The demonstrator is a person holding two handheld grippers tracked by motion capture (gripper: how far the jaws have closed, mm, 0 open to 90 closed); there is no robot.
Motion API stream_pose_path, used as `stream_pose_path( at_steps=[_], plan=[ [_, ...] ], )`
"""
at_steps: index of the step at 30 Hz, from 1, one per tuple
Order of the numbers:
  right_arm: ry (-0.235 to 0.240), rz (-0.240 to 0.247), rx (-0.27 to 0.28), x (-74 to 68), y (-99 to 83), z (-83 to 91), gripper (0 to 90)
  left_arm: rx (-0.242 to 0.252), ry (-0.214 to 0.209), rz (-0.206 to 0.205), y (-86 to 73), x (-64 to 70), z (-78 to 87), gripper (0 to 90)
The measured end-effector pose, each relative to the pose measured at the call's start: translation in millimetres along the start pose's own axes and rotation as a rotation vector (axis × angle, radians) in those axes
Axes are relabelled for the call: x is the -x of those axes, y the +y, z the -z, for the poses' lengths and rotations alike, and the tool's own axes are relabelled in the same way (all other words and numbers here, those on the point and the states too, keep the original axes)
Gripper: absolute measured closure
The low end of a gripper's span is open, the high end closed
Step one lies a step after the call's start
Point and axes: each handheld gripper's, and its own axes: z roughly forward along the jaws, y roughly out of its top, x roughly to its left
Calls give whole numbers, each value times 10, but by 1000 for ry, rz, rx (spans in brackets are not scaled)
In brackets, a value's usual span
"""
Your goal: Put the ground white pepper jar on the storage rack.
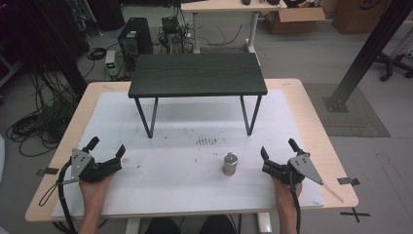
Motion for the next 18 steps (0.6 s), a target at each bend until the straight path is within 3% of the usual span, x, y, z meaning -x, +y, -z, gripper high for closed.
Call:
stream_pose_path(
  at_steps=[18],
  plan=[
    [38, -5, -8, 14, 4, -11, 2, -3, 0, 2, 2, -3, -3, 34]
  ],
)
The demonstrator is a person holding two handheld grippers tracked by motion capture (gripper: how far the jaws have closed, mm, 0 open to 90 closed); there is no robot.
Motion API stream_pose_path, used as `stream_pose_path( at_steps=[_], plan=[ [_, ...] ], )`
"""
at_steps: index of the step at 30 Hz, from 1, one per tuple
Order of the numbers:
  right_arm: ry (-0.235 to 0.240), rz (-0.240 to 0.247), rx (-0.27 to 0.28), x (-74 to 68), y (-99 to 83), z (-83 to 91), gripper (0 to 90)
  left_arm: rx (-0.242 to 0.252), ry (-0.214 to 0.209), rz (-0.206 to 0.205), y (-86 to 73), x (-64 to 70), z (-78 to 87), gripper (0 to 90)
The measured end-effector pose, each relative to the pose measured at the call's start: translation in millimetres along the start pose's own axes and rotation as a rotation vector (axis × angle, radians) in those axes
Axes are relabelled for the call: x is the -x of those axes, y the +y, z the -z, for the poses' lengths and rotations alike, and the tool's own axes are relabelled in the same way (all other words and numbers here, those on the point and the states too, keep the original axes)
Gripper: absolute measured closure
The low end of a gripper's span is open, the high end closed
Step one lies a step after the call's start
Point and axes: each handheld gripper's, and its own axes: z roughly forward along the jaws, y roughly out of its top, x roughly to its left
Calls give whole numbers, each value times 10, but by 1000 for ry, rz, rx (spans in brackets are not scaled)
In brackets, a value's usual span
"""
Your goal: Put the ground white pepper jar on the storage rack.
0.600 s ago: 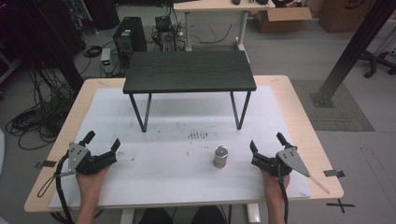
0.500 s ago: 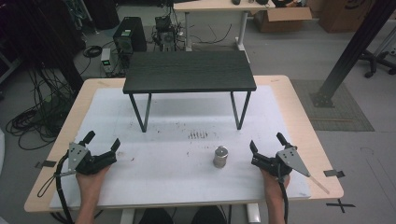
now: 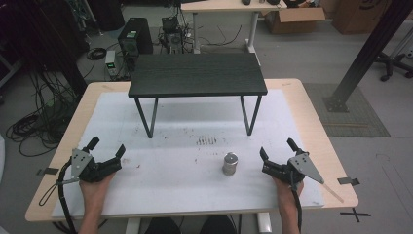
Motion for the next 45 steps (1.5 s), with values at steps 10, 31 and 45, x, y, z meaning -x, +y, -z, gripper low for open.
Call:
stream_pose_path(
  at_steps=[10, 31, 45],
  plan=[
    [7, 2, 9, 2, 0, 8, 2, 0, 0, 0, 1, -1, -1, 34],
    [44, 12, 31, 20, 215, 68, 6, 0, 0, 1, 1, -2, -1, 36],
    [147, 18, -7, 71, 374, 95, 7, 2, 0, 2, -1, -2, 1, 38]
  ],
)
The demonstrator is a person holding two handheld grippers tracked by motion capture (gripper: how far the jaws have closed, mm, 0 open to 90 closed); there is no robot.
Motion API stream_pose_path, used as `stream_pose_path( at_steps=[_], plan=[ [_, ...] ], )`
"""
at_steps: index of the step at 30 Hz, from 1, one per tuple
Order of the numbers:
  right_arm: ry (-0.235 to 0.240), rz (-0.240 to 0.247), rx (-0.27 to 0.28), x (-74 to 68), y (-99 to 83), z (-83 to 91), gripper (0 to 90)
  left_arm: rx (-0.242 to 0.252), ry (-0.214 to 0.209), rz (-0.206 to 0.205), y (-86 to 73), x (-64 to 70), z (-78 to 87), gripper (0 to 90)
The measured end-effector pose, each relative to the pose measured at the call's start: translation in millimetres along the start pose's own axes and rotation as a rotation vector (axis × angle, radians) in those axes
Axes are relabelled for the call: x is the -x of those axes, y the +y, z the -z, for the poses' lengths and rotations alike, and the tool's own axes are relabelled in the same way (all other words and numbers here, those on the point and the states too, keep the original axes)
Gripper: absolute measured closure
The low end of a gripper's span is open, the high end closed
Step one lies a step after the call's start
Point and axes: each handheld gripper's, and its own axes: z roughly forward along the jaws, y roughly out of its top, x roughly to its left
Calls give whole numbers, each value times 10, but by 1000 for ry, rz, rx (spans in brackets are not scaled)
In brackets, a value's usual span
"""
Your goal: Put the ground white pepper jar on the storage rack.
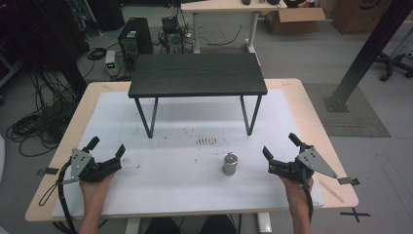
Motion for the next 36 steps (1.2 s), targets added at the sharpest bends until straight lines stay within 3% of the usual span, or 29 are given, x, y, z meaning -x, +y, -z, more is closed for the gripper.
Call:
stream_pose_path(
  at_steps=[4, 5, 8, 9, 12, 14, 21, 27, 36],
  plan=[
    [47, 7, -11, -7, 25, 3, 7, 0, 0, 0, 0, 0, 0, 38],
    [82, 16, -17, -19, 50, 9, 7, 1, 0, 0, 0, 1, 0, 38],
    [112, 22, -20, -30, 74, 16, 7, 0, 0, 0, 0, 0, 0, 39],
    [141, 25, -23, -41, 96, 20, 7, 0, 0, 0, 0, 0, 0, 38],
    [168, 27, -29, -51, 113, 21, 9, 1, 0, 0, 0, 0, 0, 38],
    [218, 34, -44, -74, 137, 13, 9, 1, 0, 0, 0, 0, 0, 38],
    [313, 37, -87, -138, 140, -36, 9, 3, 1, 0, -1, 1, 2, 38],
    [368, 49, -139, -226, 92, -97, 10, 3, 0, 0, -1, 0, 2, 38],
    [410, 55, -189, -334, 34, -196, 14, 5, -1, 1, -2, 0, 3, 38]
  ],
)
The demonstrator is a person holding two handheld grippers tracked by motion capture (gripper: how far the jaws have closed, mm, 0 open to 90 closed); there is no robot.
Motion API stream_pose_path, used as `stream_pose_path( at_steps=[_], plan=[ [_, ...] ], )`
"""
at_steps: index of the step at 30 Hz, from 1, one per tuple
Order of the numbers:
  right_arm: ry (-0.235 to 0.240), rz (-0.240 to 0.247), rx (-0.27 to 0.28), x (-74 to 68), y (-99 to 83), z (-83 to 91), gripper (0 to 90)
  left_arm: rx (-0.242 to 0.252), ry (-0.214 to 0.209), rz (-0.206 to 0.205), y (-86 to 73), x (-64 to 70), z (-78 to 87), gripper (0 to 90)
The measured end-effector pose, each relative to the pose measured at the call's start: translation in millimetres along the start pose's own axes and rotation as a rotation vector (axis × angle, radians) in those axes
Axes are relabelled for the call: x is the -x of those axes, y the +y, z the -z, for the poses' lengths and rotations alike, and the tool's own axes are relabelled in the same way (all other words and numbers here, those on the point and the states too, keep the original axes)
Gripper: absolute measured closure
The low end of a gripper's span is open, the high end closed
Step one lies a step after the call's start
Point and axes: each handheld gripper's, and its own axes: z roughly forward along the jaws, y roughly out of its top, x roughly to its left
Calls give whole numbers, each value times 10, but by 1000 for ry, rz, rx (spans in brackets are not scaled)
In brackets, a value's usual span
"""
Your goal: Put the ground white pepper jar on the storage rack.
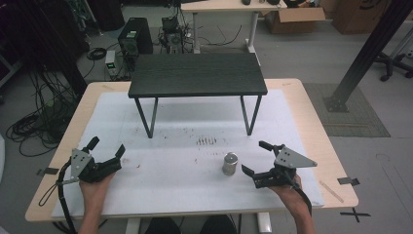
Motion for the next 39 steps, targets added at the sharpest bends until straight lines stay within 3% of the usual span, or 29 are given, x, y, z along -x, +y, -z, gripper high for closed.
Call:
stream_pose_path(
  at_steps=[10, 24, 31, 39],
  plan=[
    [40, 5, -82, -71, -53, -190, 18, 0, 0, -1, 0, -1, 2, 38],
    [55, -8, -149, -147, -105, -453, 49, 3, 0, 0, -2, -1, 5, 38],
    [55, -17, -182, -165, -126, -542, 90, 4, -1, -1, -2, -1, 6, 38],
    [55, -14, -189, -165, -159, -559, 199, 4, -1, -1, -2, -1, 6, 38]
  ],
)
